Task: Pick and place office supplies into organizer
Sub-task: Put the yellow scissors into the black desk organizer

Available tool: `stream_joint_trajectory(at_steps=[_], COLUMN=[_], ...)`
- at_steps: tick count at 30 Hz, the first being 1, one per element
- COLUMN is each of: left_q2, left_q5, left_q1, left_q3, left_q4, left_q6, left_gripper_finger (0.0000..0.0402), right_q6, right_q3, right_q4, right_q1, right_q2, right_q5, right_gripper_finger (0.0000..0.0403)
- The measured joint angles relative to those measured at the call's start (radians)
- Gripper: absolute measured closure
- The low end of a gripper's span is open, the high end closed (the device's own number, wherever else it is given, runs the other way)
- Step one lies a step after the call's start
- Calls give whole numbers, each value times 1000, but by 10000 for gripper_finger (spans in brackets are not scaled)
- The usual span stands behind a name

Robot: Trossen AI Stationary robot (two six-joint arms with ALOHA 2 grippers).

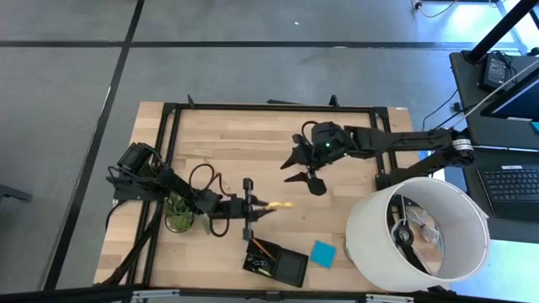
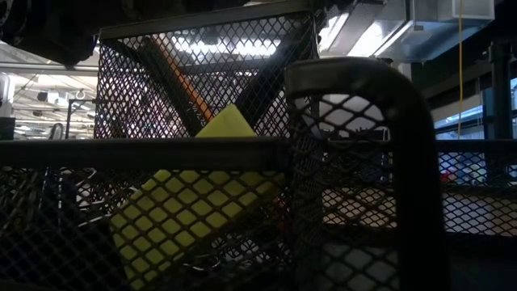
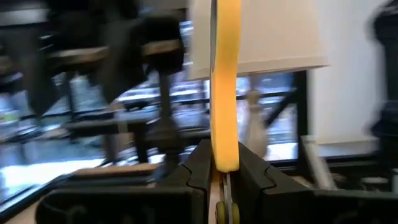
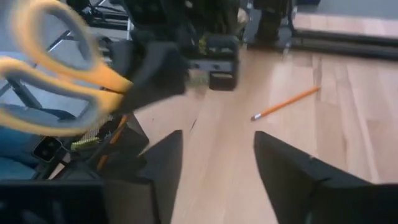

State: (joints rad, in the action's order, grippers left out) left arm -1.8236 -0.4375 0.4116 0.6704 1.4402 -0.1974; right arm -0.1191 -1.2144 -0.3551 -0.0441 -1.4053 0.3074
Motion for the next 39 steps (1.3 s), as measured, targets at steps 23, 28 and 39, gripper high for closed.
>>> stream_joint_trajectory(at_steps=[23,28,39], left_q2=[13,13,14], left_q5=[-484,-498,-497], left_q1=[59,57,57], left_q3=[0,0,1], left_q4=[0,0,0], left_q6=[-122,-123,-123], left_gripper_finger=[372,372,372], right_q6=[-85,-70,-104], right_q3=[0,0,2], right_q4=[3,41,137], right_q1=[14,46,89], right_q2=[59,59,-27], right_q5=[0,0,-3], right_gripper_finger=[160,160,160])
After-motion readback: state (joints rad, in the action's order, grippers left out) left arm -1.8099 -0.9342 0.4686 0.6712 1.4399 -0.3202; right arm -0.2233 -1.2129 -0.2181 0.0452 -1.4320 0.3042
